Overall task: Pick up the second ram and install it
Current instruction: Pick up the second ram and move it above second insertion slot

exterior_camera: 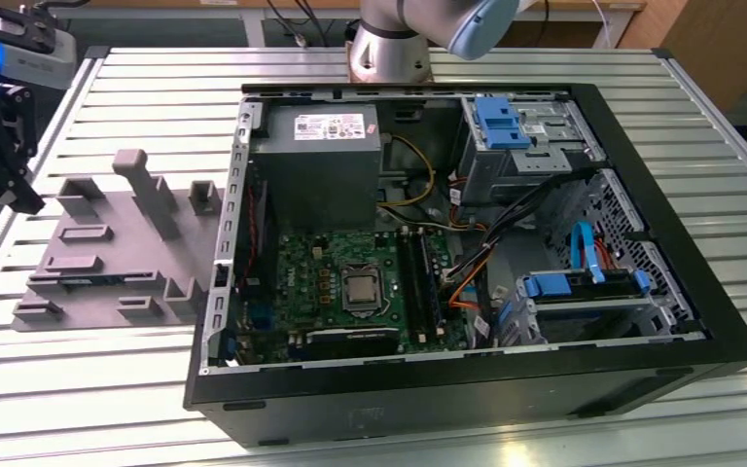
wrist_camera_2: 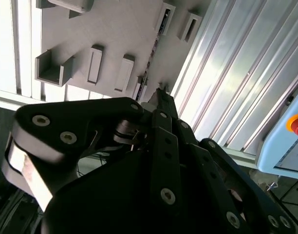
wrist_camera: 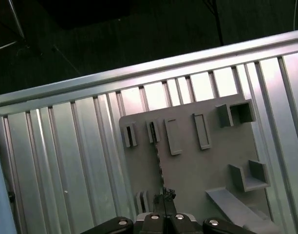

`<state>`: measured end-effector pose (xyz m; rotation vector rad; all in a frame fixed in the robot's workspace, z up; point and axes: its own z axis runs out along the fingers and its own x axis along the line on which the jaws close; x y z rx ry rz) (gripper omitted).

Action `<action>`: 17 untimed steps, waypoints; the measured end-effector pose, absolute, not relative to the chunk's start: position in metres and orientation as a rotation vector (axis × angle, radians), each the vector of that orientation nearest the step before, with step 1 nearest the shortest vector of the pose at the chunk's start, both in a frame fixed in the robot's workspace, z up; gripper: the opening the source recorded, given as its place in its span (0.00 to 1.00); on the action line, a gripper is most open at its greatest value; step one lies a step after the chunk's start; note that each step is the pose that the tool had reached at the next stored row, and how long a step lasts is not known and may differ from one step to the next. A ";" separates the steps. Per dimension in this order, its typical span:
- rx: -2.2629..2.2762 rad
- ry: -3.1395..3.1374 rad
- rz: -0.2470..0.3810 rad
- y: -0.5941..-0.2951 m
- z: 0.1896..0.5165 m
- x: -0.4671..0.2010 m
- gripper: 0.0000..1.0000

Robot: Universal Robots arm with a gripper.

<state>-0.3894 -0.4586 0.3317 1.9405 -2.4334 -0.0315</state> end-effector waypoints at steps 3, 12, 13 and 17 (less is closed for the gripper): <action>1.976 -2.405 -0.030 -0.460 0.330 -0.392 0.24; 2.072 -2.323 -0.031 -0.460 0.319 -0.393 0.37; 2.083 -2.314 -0.030 -0.460 0.318 -0.393 0.37; 2.130 -2.276 -0.034 -0.460 0.314 -0.393 0.37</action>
